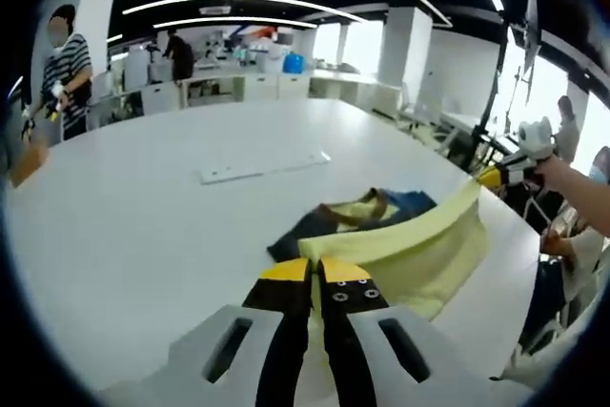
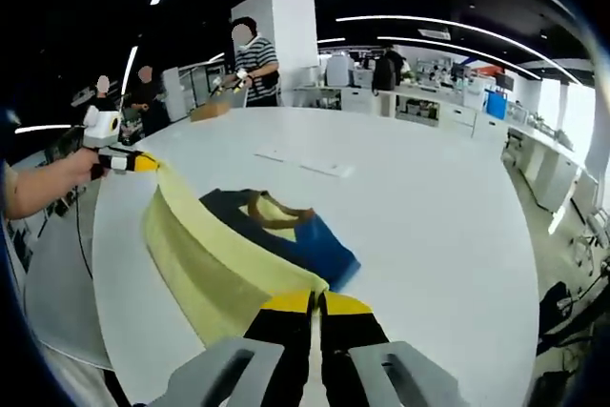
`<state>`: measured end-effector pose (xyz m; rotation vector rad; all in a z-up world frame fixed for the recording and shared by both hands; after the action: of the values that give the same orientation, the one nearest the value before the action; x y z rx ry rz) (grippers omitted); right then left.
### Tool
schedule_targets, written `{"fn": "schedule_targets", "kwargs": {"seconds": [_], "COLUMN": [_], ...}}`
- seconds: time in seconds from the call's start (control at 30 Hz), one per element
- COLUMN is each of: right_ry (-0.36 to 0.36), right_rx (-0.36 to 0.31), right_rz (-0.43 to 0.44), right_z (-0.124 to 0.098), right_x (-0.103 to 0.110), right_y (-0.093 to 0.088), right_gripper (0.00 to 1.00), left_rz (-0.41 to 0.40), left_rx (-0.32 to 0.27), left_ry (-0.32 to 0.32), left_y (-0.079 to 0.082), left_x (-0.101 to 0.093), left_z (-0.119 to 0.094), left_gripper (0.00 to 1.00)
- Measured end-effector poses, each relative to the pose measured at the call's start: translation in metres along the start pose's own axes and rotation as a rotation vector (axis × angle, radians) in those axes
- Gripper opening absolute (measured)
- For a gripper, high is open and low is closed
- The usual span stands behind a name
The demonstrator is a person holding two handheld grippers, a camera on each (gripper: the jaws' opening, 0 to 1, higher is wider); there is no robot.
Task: Fold the garment on the visible template until the final outline fits inside the template.
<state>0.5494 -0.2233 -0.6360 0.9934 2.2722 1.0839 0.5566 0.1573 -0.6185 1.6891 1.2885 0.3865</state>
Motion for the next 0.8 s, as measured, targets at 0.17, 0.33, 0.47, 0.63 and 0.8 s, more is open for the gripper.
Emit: {"fn": "schedule_targets", "kwargs": {"seconds": [0.17,0.33,0.47,0.63,0.8], "right_ry": [0.000,-0.002,-0.002,-0.003,-0.004], "right_rx": [0.005,0.019,0.031,0.045,0.058], "right_rz": [0.008,-0.001,-0.010,-0.018,-0.020], "right_z": [0.008,0.017,0.024,0.031,0.038], "right_x": [-0.008,-0.009,-0.009,-0.012,-0.016], "right_y": [0.007,0.012,0.016,0.019,0.022], "right_gripper": [0.00,0.00,0.00,0.00,0.00], "left_rz": [-0.009,-0.005,-0.012,-0.020,-0.022], "left_rx": [0.004,0.016,0.019,0.023,0.027], "left_ry": [0.001,0.009,0.013,0.016,0.023], "left_y": [0.005,0.007,0.009,0.011,0.016], "left_x": [0.006,0.012,0.018,0.023,0.027], "left_z": [0.008,0.017,0.022,0.028,0.036], "left_gripper": [0.00,0.00,0.00,0.00,0.00]}}
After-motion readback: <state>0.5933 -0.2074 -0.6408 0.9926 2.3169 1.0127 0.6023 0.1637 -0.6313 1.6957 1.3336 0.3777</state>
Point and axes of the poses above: the point that each gripper's makers call its tool centre point, and the gripper's own axes: z roughly forward along the fingers, x roughly to its left, y roughly out of its top, the point moved 3 cm from there along -z, roughly backward along the fingers, and after that the axes turned 10 degrees about -z, right-handed, at the moved point
